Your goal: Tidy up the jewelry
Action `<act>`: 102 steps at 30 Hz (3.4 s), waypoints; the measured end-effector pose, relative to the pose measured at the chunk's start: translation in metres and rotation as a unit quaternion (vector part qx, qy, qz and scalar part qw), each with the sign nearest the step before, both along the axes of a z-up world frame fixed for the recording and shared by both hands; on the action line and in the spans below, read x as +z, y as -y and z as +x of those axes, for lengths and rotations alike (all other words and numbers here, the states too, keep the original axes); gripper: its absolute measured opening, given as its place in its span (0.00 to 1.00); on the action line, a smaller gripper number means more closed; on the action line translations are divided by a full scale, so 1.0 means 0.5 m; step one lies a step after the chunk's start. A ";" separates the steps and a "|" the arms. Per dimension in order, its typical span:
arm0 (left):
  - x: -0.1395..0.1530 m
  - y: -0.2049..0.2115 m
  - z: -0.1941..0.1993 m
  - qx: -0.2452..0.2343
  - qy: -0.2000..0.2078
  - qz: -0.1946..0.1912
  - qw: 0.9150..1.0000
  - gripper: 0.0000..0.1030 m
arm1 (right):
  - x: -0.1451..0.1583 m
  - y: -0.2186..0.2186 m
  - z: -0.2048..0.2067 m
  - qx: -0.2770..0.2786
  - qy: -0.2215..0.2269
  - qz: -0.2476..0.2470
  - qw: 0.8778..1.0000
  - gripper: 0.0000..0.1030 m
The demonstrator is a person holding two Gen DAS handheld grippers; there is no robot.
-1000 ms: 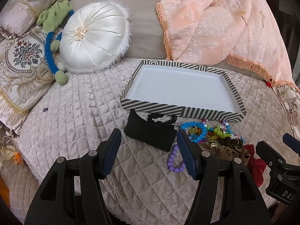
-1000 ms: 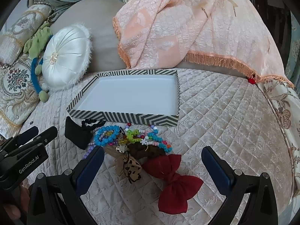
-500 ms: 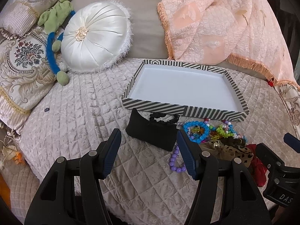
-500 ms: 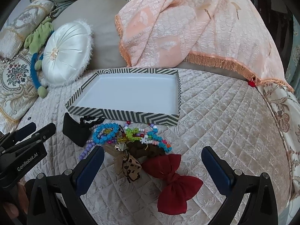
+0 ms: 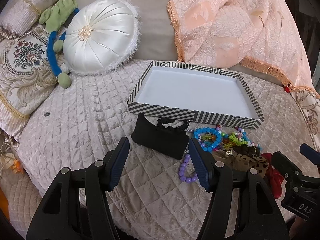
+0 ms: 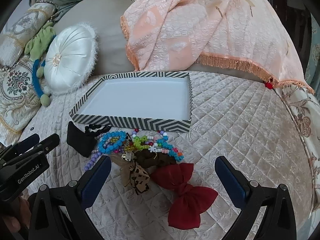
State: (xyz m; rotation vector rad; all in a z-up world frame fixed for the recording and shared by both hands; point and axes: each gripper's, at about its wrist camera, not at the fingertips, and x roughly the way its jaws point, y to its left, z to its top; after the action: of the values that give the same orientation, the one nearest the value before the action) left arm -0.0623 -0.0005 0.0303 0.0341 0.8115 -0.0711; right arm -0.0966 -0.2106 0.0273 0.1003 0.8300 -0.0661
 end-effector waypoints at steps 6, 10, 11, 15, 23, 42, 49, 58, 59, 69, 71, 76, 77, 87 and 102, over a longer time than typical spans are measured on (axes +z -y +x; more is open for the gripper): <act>-0.001 0.003 -0.001 -0.002 -0.003 -0.002 1.000 0.60 | -0.003 -0.002 -0.001 0.001 -0.004 -0.007 1.000 1.00; -0.003 0.003 0.000 -0.002 -0.005 -0.003 1.000 0.60 | -0.005 -0.001 0.000 0.000 -0.004 -0.008 1.000 1.00; -0.004 0.003 0.001 -0.002 -0.006 -0.003 1.000 0.60 | -0.005 0.000 0.000 0.000 -0.005 -0.008 1.000 1.00; -0.008 0.002 0.001 -0.002 -0.010 -0.005 1.000 0.60 | -0.008 0.000 0.002 0.000 -0.009 -0.010 1.000 1.00; -0.014 -0.002 0.004 -0.002 -0.016 -0.007 1.000 0.60 | -0.011 -0.004 0.003 0.003 -0.012 -0.020 1.000 1.00; -0.021 -0.018 0.011 0.004 -0.024 -0.011 1.000 0.60 | -0.016 -0.005 0.007 0.005 -0.012 -0.029 1.000 1.00; -0.032 -0.048 0.022 0.012 -0.043 -0.019 0.999 0.60 | -0.024 0.001 0.011 0.008 -0.019 -0.023 1.000 1.00; -0.043 -0.132 0.064 0.046 -0.083 -0.078 0.992 0.60 | -0.027 0.076 0.010 0.006 -0.029 0.035 0.999 1.00; -0.045 -0.135 0.072 0.046 -0.089 -0.088 0.991 0.60 | -0.026 0.079 0.010 0.010 -0.026 0.041 0.999 1.00; -0.090 -0.118 0.161 0.058 -0.160 -0.162 0.972 0.60 | -0.023 0.033 0.046 0.096 -0.016 0.061 0.993 0.93; -0.103 -0.115 0.176 0.066 -0.170 -0.165 0.969 0.60 | -0.021 0.009 0.067 0.118 -0.016 0.054 0.991 0.87; -0.124 -0.111 0.196 0.080 -0.180 -0.158 0.968 0.60 | -0.041 -0.035 0.134 0.161 -0.043 0.055 0.985 0.71; -0.128 -0.110 0.199 0.080 -0.181 -0.159 0.967 0.60 | -0.046 -0.042 0.143 0.167 -0.047 0.057 0.983 0.69; -0.153 -0.102 0.218 0.057 -0.183 -0.168 0.967 0.34 | -0.121 -0.098 0.225 0.210 -0.109 0.067 0.969 0.39; -0.074 -0.131 0.168 0.026 -0.142 -0.176 0.974 0.12 | -0.068 -0.081 0.190 0.215 -0.070 0.085 0.970 0.08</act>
State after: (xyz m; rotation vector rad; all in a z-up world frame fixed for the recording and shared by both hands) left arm 0.0219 0.0649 -0.0067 -0.3390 1.0752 -0.1715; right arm -0.0017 -0.1701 -0.0068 0.0766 0.9833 0.4110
